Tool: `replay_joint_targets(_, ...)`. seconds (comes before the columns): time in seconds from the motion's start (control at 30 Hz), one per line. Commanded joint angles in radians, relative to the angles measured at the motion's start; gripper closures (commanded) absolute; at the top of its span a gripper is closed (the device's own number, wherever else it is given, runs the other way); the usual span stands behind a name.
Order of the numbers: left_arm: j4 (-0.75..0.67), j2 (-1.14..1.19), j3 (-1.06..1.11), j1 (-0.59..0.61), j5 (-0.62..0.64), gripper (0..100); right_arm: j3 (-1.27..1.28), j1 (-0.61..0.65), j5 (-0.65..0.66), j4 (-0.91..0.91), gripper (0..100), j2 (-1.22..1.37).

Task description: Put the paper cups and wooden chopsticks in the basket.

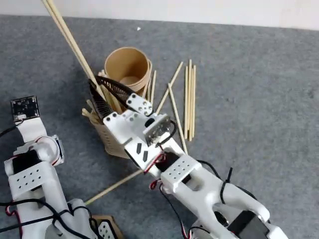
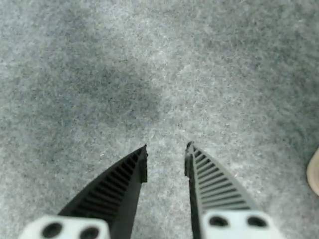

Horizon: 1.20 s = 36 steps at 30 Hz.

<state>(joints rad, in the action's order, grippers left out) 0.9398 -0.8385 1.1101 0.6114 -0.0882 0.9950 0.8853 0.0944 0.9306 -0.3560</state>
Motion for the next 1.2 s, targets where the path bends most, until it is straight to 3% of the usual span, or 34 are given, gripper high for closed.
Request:
replay_joint_targets(0.0, -0.012, -0.016, -0.004, -0.005, -0.005, 84, 0.012, -0.012, 0.011, 0.022, 99.3, -0.022)
replay_joint_targets(0.1, -0.012, -0.016, -0.004, -0.005, -0.005, 84, 0.025, -0.027, 0.011, 0.013, 99.2, -0.065)
replay_joint_targets(0.23, -0.012, -0.016, -0.004, -0.005, -0.005, 84, 0.033, -0.065, 0.006, -0.140, 98.9, -0.120)
replay_joint_targets(0.47, -0.012, -0.016, -0.004, -0.005, -0.005, 84, 0.027, -0.074, 0.005, -0.320, 76.9, -0.196)
replay_joint_targets(0.67, -0.008, -0.016, -0.019, -0.004, -0.005, 84, 0.004, -0.077, 0.009, -0.461, 75.8, -0.277)
replay_joint_targets(0.77, 0.038, -0.016, -0.087, -0.005, -0.038, 84, -0.058, -0.125, 0.009, -0.710, 77.4, -0.380)
replay_joint_targets(0.87, 0.230, -0.016, -0.225, -0.012, -0.150, 84, -0.186, -0.213, 0.005, -1.098, 85.4, -0.504)
replay_joint_targets(1.03, 0.471, -0.016, -0.510, -0.007, -0.203, 84, -0.417, -0.321, 0.008, -1.670, 99.4, -0.633)
replay_joint_targets(1.17, 0.674, -0.016, -0.753, -0.013, -0.239, 84, -0.464, -0.423, 0.011, -2.003, 98.9, -0.676)
